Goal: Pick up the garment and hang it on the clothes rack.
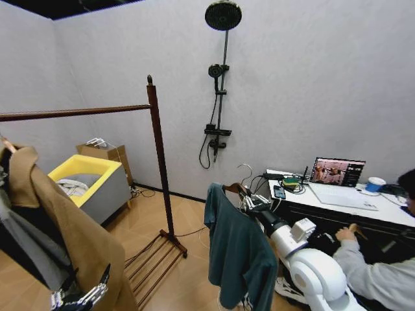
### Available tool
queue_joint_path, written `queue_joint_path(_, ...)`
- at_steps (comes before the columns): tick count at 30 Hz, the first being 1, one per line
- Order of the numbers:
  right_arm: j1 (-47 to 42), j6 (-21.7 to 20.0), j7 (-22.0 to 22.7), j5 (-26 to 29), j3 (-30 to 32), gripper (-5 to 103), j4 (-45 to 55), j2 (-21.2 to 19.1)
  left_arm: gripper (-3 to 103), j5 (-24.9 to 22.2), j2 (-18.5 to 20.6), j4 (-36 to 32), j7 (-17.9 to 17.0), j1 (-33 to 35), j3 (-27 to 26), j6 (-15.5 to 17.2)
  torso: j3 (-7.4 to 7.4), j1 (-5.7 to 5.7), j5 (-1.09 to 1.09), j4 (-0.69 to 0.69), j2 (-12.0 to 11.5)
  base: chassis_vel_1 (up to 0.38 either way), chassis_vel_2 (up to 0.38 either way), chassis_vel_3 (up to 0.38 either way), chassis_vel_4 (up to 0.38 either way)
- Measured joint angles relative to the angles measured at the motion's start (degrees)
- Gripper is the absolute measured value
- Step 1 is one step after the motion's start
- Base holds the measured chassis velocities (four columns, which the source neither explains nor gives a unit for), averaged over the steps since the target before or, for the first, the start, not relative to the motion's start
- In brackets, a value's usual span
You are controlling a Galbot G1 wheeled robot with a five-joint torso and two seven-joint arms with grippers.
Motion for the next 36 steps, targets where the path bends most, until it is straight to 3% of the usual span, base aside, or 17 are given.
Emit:
queue_joint_path(22, -0.5, -0.2, -1.1, -0.1, -0.4, 9, 0.7, -0.1, 100, 0.0, 0.0, 0.0, 0.0, 0.0, 0.0, 0.0, 0.00, 0.00, 0.00, 0.01, 0.0, -0.046, 0.182, 0.183, -0.046)
queue_joint_path(36, -3.5, -2.4, 0.6, -0.4, 0.3, 9, 9.1, -0.6, 100, 0.0, 0.0, 0.0, 0.0, 0.0, 0.0, 0.0, 0.00, 0.02, 0.00, 0.02, 0.0, 0.038, 0.201, 0.204, 0.042)
